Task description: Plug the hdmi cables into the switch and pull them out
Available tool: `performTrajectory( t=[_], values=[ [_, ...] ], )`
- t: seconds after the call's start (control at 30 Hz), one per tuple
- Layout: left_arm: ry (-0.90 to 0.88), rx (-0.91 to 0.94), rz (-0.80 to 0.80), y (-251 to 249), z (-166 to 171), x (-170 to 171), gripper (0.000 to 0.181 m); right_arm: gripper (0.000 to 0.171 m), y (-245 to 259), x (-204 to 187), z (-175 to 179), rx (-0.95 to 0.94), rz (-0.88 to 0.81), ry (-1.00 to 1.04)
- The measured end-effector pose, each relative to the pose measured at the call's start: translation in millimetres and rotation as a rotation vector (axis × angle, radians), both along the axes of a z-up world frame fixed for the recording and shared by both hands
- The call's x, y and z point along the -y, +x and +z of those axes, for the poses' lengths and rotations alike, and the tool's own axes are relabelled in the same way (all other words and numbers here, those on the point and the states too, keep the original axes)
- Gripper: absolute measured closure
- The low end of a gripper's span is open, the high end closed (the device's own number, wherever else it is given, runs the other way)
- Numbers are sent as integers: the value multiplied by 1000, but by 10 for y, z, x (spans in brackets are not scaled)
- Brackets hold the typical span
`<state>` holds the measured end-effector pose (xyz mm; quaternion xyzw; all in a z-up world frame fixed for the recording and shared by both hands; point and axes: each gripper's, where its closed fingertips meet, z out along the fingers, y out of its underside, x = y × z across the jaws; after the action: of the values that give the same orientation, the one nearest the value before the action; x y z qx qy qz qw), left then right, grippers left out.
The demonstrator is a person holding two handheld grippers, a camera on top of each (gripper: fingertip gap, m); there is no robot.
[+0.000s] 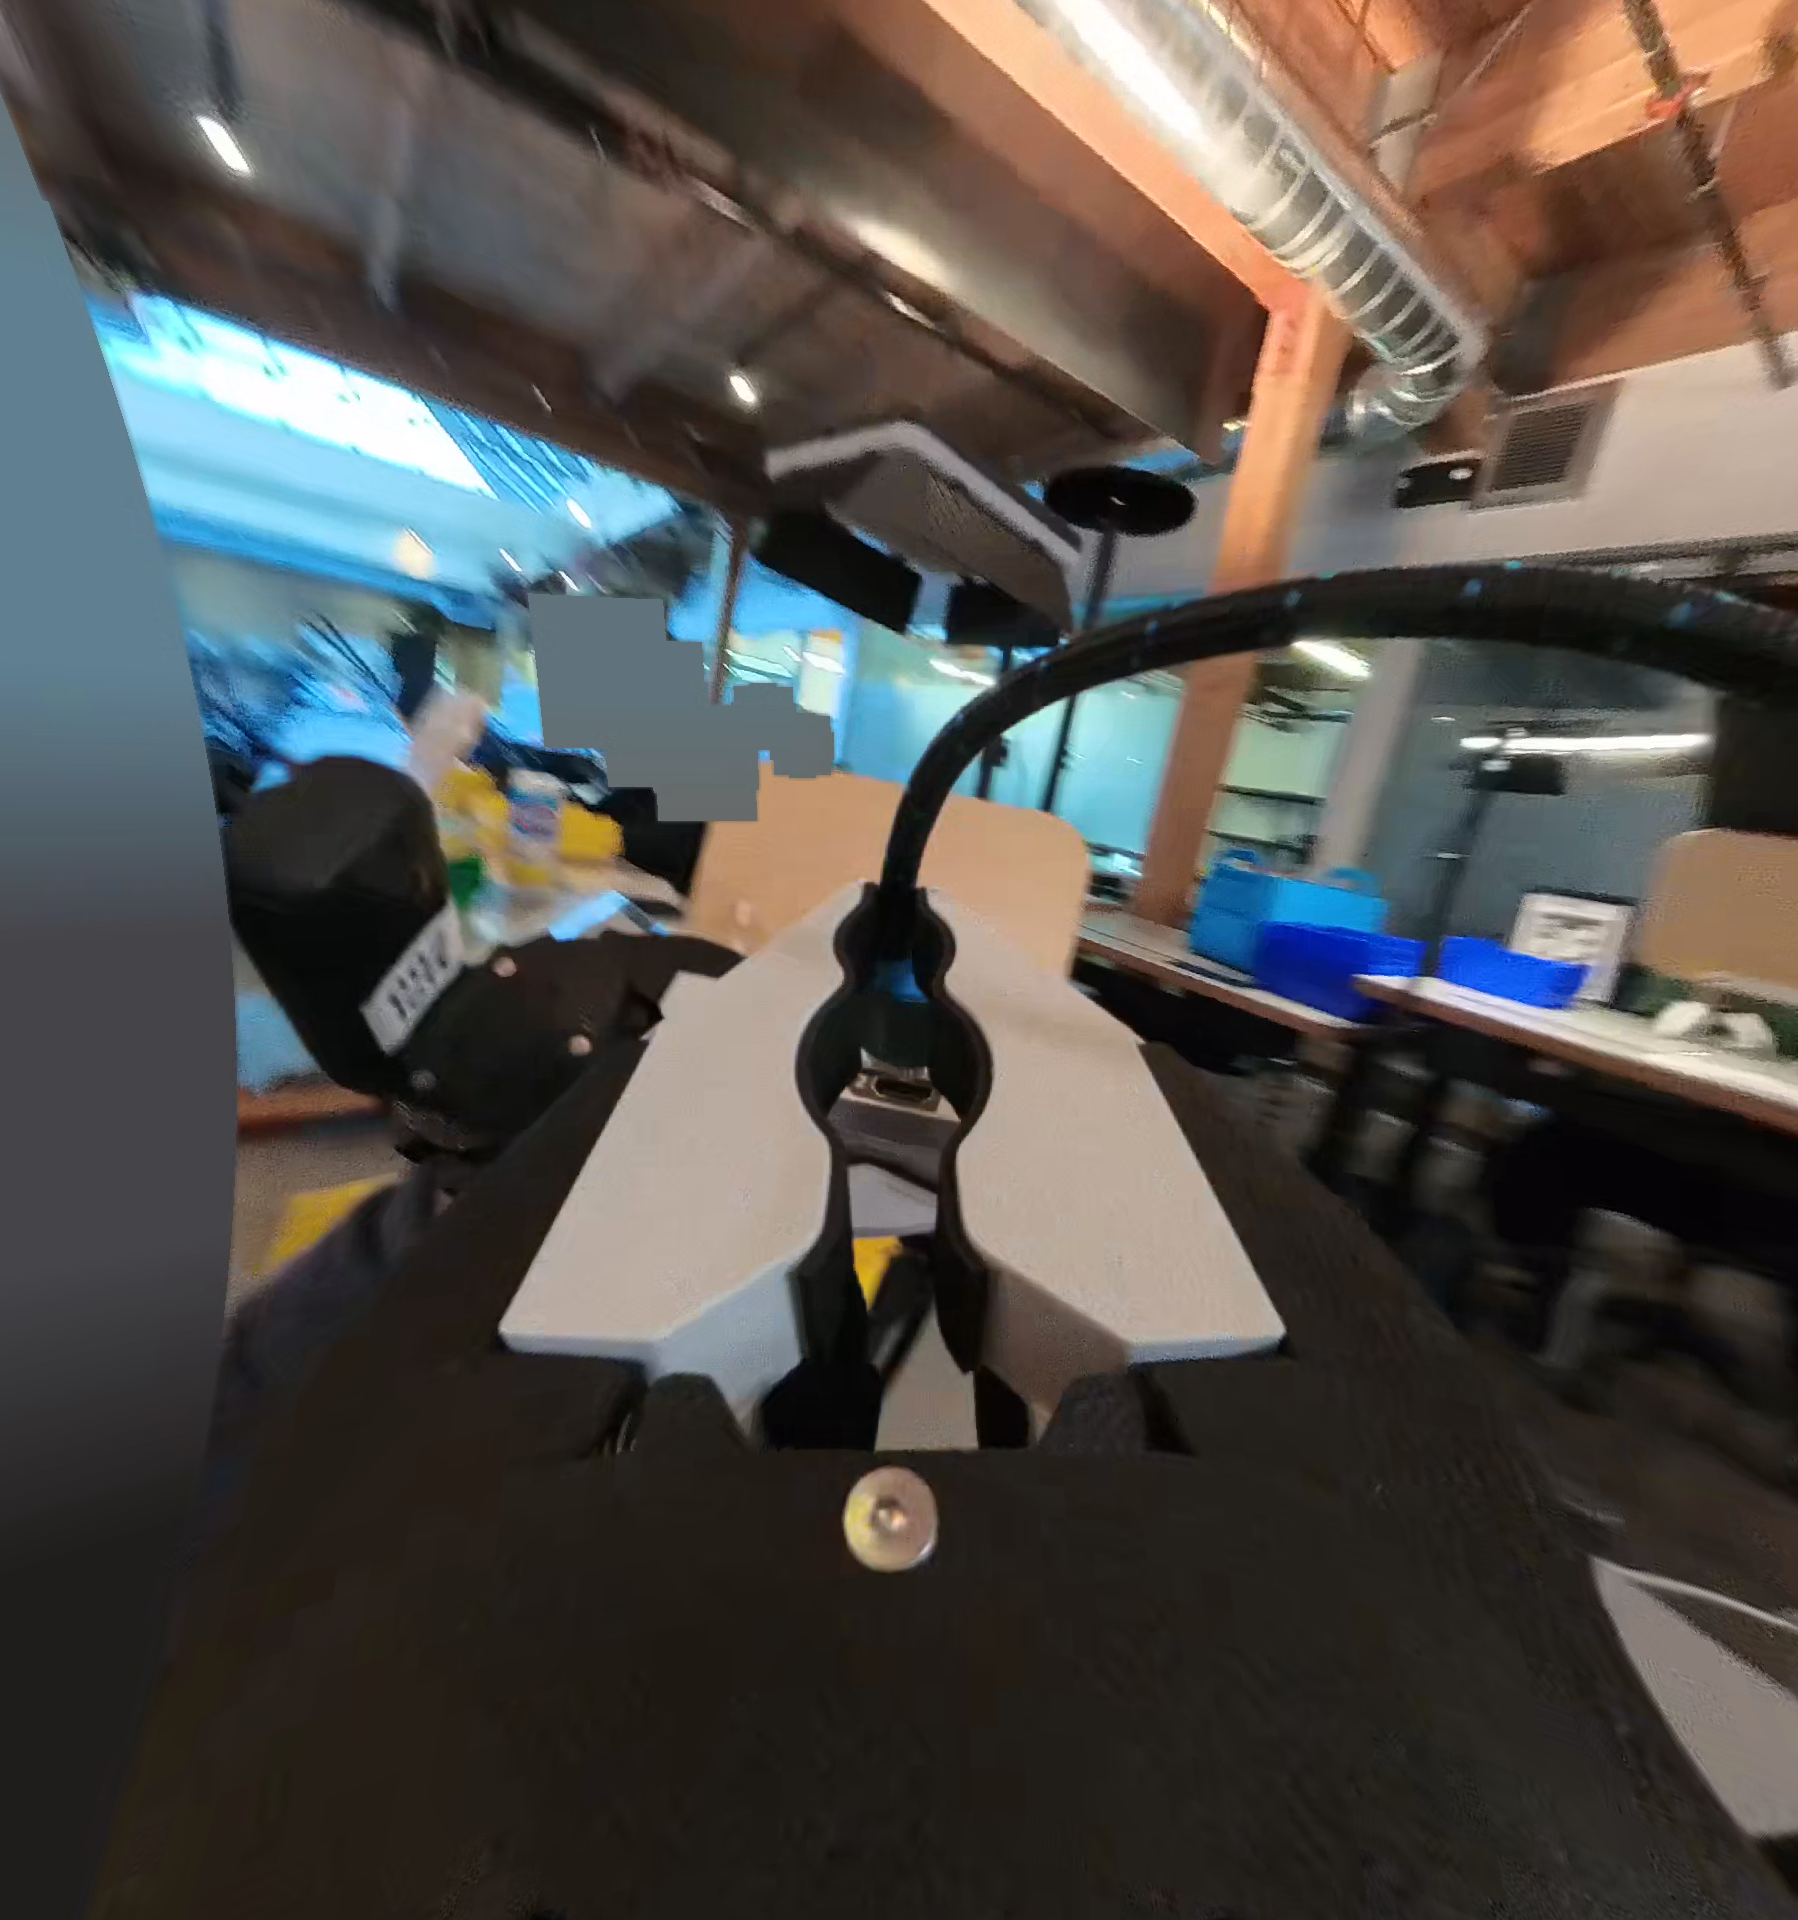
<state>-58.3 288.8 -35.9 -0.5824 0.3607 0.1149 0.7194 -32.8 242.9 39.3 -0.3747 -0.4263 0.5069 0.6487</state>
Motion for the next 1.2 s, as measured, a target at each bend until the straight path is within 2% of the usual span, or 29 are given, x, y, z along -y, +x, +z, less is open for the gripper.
performTrajectory(
  t=[0.1,0.2,0.4,0.53,0.67,0.77,1.07,1.2],
  values=[
    [-14,21,-9,10,-4,-1,162,168,-88,35,-63,79,-129,92],
    [-22,32,-10,2,-6,-1,162,168,-107,23,-75,97,-188,117],
    [-39,21,-32,9,-32,13,162,168,-129,65,-97,113,-172,154],
    [-89,48,-116,64,-77,50,162,168,-125,103,-125,132,-141,197],
    [-112,68,-164,91,-86,83,163,167,-112,109,-147,144,-89,156],
    [-86,43,-145,77,-74,92,162,167,-100,101,-144,131,-49,118],
    [-57,-10,-46,38,-100,20,164,167,-119,51,-228,202,-140,166],
    [-51,-11,-48,26,-89,39,164,166,-144,39,-248,203,-117,152]
  ],
)
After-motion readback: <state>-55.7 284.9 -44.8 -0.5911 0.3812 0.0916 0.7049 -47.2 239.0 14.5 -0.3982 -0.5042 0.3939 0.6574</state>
